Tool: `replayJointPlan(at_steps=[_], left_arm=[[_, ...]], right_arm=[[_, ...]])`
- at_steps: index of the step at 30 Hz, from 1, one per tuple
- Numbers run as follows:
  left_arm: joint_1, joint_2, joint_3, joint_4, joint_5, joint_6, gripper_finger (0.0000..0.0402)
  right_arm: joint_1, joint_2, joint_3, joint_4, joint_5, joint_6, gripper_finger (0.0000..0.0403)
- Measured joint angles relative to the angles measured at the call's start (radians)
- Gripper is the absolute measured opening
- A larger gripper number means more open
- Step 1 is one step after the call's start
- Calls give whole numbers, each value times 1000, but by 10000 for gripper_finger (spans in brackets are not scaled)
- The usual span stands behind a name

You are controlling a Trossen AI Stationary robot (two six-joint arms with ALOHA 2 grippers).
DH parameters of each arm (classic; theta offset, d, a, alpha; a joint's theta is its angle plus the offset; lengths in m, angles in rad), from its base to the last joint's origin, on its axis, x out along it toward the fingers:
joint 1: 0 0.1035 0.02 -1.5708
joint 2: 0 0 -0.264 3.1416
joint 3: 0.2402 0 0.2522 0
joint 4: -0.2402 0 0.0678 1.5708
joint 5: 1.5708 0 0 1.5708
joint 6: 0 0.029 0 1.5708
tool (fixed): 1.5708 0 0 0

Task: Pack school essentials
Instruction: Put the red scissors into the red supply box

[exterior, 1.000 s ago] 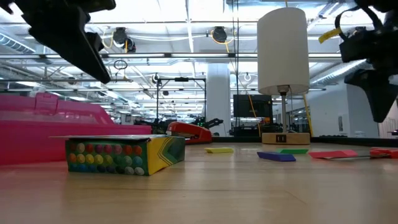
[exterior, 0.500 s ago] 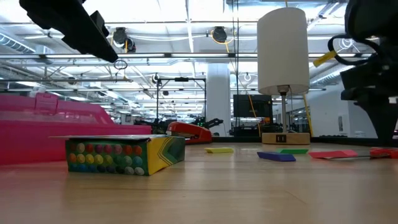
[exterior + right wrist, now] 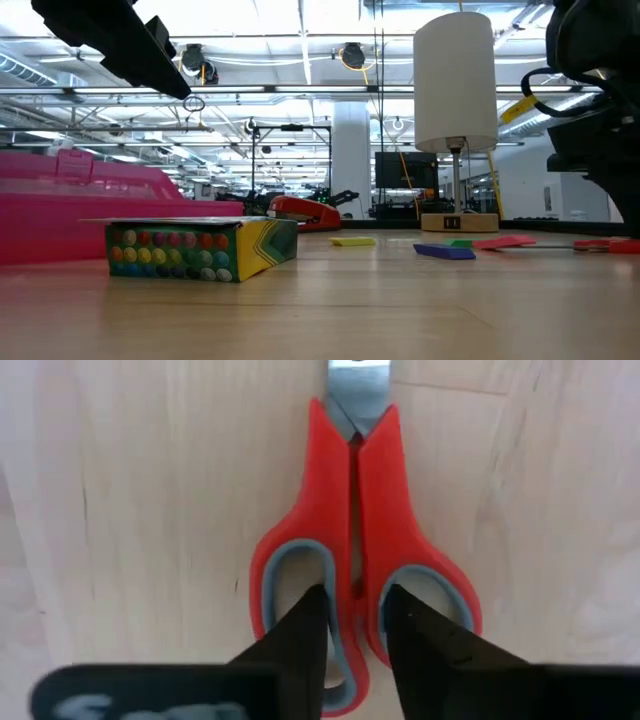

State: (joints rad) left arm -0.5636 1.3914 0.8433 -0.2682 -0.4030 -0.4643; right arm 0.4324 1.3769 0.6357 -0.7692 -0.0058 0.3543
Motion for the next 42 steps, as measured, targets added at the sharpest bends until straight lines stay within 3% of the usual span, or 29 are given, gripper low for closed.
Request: replayJointPlan(at_steps=[9,15,21,28,36,42], left_arm=[[0,0,0,0,0,-2,145],[0,0,-1,0,0,-4,145],[5,0,-1,13,0,11,145],[6,0,-1,92,-15,74,145],[13,1,-1,237,-84,277,146],[45,2,-1,352,-88,399,194]], right_arm=[[1,-31,-3,7,-28,-3,71],[2,-136,10,54,-180,54,67],[4,-200,10,166,-225,160,70],[15,-204,10,328,-196,171,68],[12,-205,10,441,-147,236,69],[1,-184,11,489,-34,232,70]])
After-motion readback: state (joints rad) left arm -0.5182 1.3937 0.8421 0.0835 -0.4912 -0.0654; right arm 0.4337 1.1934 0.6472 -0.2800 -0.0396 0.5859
